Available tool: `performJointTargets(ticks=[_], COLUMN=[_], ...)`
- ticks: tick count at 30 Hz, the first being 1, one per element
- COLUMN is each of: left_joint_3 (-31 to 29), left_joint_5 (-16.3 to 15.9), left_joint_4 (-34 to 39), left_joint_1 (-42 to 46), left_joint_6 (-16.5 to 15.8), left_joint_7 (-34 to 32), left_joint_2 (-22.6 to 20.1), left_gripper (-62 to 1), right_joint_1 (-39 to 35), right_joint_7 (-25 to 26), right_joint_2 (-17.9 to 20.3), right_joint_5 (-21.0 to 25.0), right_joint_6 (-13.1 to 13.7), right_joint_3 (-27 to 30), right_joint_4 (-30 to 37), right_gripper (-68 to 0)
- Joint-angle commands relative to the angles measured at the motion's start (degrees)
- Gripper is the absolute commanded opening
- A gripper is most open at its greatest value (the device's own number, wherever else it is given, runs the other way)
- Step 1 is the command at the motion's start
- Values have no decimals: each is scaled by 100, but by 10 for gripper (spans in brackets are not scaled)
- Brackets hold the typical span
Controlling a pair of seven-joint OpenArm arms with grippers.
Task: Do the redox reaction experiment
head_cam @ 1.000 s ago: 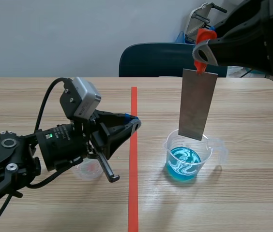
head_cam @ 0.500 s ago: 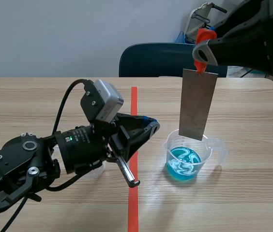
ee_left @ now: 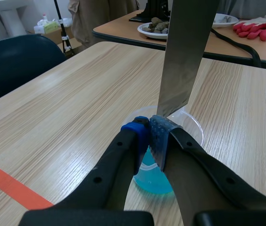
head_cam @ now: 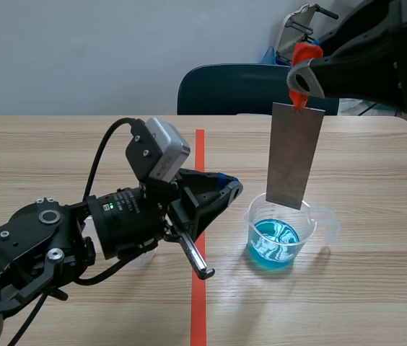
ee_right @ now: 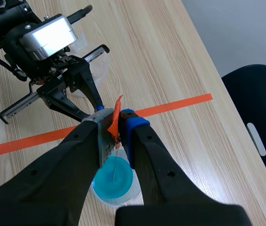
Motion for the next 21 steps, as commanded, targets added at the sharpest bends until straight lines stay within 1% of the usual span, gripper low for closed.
performJointTargets(ticks=[1,7,9,11,13,14,19,21], left_joint_3=[7,-4,-4,-4,-7,-7,-4,-4], left_joint_5=[-94,-90,-90,-87,-83,-66,-68,-50], left_joint_4=[136,151,155,157,157,157,157,157], left_joint_1=[-74,20,42,63,76,85,120,129], left_joint_6=[2,0,0,2,-2,-17,-81,-81], left_joint_7=[-90,-90,-90,-90,-87,-94,-136,-129], left_joint_2=[11,13,13,13,11,11,13,13], left_gripper=[-577,-573,-535,-483,-396,-337,14,14], right_joint_1=[116,116,116,116,116,116,116,116], right_joint_7=[79,79,79,79,79,79,79,79], right_joint_2=[-4,-4,-4,-4,-4,-4,-4,-4], right_joint_5=[44,44,44,44,44,44,44,44], right_joint_6=[-17,-17,-17,-17,-17,-17,-17,-17], right_joint_3=[103,103,103,103,103,103,103,103], right_joint_4=[57,57,57,57,57,57,57,57], right_gripper=[-669,-669,-669,-669,-669,-669,-669,-669])
